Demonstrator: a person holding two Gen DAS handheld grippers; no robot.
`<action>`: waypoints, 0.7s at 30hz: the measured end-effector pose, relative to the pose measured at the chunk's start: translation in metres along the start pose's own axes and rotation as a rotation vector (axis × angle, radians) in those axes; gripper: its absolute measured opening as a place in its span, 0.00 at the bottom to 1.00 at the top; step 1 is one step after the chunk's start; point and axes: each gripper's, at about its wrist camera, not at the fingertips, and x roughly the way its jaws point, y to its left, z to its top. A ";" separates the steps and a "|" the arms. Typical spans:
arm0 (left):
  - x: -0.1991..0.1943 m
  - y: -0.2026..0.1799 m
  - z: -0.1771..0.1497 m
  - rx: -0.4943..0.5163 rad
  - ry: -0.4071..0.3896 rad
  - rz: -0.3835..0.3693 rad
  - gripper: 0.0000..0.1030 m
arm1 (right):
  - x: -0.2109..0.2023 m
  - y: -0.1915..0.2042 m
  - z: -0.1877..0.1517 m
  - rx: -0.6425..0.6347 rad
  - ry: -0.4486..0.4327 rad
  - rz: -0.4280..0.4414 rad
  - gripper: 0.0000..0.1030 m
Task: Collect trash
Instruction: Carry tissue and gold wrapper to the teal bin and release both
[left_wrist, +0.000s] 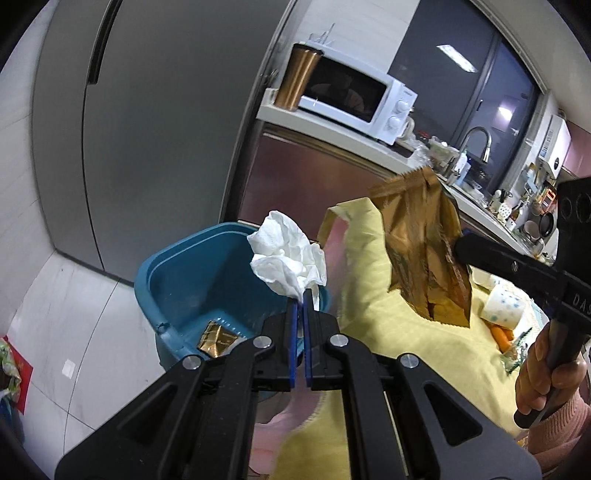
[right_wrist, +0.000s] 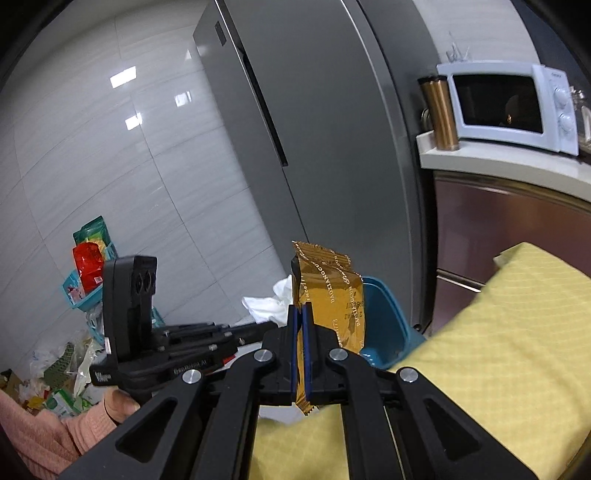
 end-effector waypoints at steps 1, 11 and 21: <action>0.003 0.004 0.000 -0.006 0.006 0.003 0.03 | 0.007 -0.001 0.002 0.006 0.009 0.007 0.02; 0.038 0.019 -0.009 -0.048 0.060 0.040 0.03 | 0.061 -0.005 -0.002 0.028 0.096 -0.003 0.02; 0.075 0.023 -0.017 -0.066 0.120 0.071 0.03 | 0.102 -0.023 -0.010 0.083 0.202 -0.069 0.02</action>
